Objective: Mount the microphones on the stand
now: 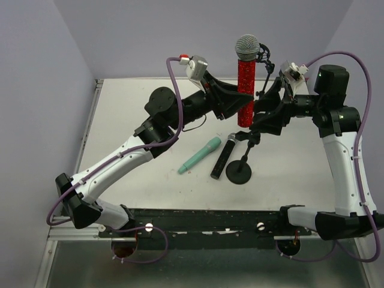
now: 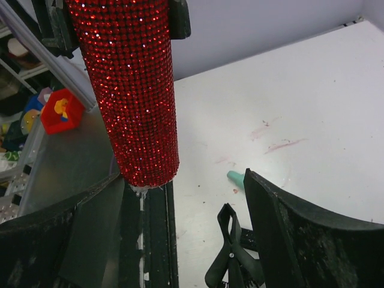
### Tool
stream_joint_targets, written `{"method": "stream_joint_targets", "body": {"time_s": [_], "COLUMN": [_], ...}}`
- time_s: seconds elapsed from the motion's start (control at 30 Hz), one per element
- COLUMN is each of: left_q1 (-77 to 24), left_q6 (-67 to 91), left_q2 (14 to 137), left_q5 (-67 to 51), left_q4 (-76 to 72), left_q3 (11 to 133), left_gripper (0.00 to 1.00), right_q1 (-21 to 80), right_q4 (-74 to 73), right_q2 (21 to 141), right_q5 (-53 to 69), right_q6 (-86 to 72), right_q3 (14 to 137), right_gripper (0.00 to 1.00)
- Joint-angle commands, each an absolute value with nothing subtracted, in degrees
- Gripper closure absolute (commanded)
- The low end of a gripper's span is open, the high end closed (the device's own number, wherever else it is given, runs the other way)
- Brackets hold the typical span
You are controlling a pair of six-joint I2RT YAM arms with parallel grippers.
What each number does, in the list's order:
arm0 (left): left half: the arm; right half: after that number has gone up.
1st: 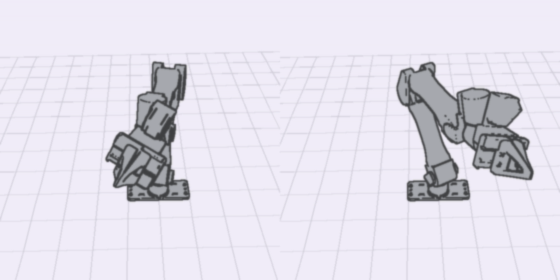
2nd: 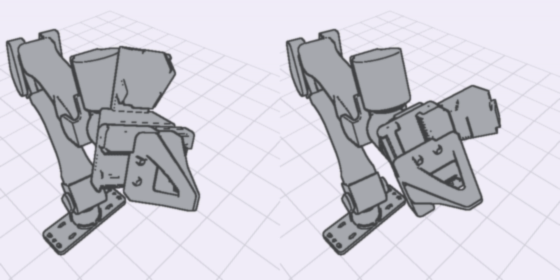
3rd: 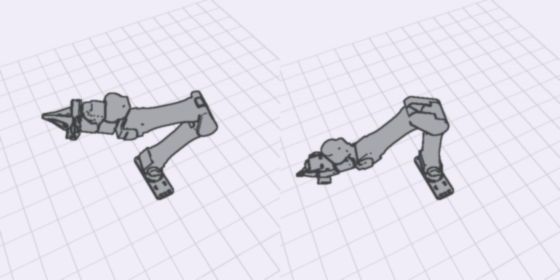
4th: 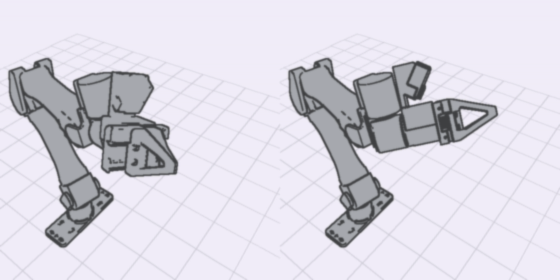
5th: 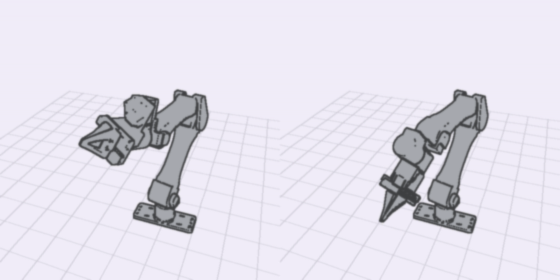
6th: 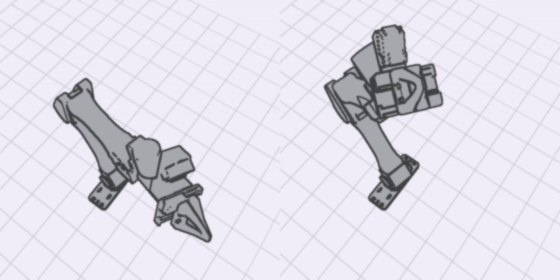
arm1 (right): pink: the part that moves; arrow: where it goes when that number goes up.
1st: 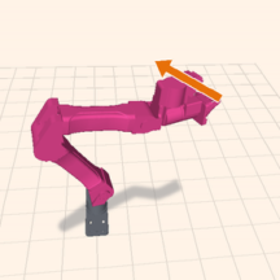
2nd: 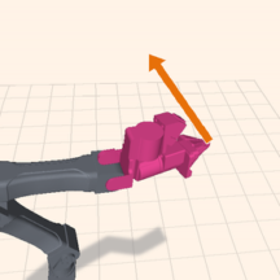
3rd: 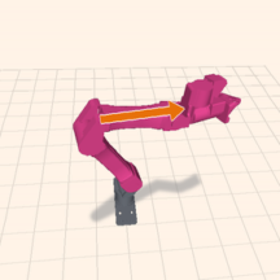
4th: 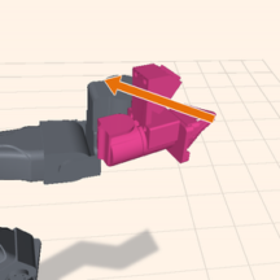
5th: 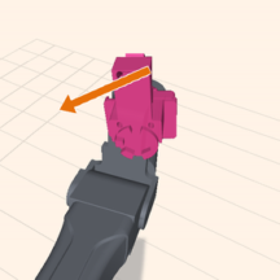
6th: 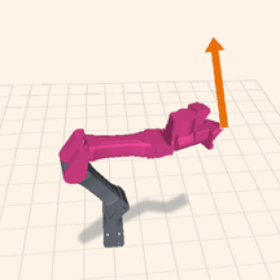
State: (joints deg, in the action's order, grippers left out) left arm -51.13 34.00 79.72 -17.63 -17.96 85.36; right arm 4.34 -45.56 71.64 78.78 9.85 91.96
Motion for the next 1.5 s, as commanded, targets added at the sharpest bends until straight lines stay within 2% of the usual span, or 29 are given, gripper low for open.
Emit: {"method": "stream_joint_targets", "body": {"time_s": [0.0,0.37,0.57,0.63,0.83,0.9,0.97,1.0,1.03,1.1,1.13,1.17,1.3,1.47], "left_q1": [-53.3,-53.5,-55.2,-55.5,-55.8,-55.5,-54.5,-53.6,-52.4,-50.0,-49.1,-48.3,-46.8,-46.6], "left_q6": [33.7,31.7,31.0,30.9,30.4,30.4,32.3,34.1,36.4,40.5,42.1,42.6,43.2,41.5], "left_q2": [80.6,80.6,83.7,84.8,84.5,83.7,82.9,82.4,82.4,82.4,82.7,83.0,84.5,90.2], "left_q5": [-15.9,-13.5,-12.5,-12.4,-12.0,-12.3,-14.7,-17.1,-20.3,-25.9,-28.0,-30.1,-35.9,-39.1], "left_q4": [-20.0,-20.9,-22.8,-22.7,-23.4,-23.1,-22.8,-23.0,-23.5,-25.0,-24.8,-24.6,-22.9,-11.2], "left_q3": [86.8,85.3,87.8,88.9,88.1,87.6,87.3,86.9,86.7,87.0,87.6,88.6,92.3,102.8], "left_gripper": [1.00,1.00,1.00,1.00,0.99,0.93,0.68,0.47,0.31,0.12,0.06,0.02,0.02,0.02], "right_q1": [5.0,5.0,6.3,6.6,6.5,6.6,6.6,6.5,6.5,6.5,6.6,6.6,6.6,6.4], "right_q4": [-38.9,-33.5,-22.6,-19.4,-13.2,-12.5,-12.0,-12.1,-12.0,-12.1,-12.3,-12.5,-12.6,-12.7], "right_q2": [69.7,69.3,70.8,70.7,68.8,68.5,68.1,68.0,67.9,67.7,67.6,67.6,67.8,67.6], "right_q5": [82.8,85.2,84.8,84.6,84.8,85.1,85.3,85.3,85.6,86.0,86.0,86.1,86.2,86.7], "right_q6": [3.4,-3.6,-14.9,-18.9,-23.5,-23.7,-23.6,-23.5,-23.3,-22.7,-22.4,-22.1,-21.3,-20.9], "right_q3": [90.0,89.7,86.0,84.9,81.3,80.2,79.6,79.5,79.3,79.0,78.9,78.8,78.2,78.1], "right_gripper": [0.11,0.11,0.18,0.29,0.79,0.90,0.94,0.95,0.95,0.95,0.95,0.95,0.95,0.95]}}
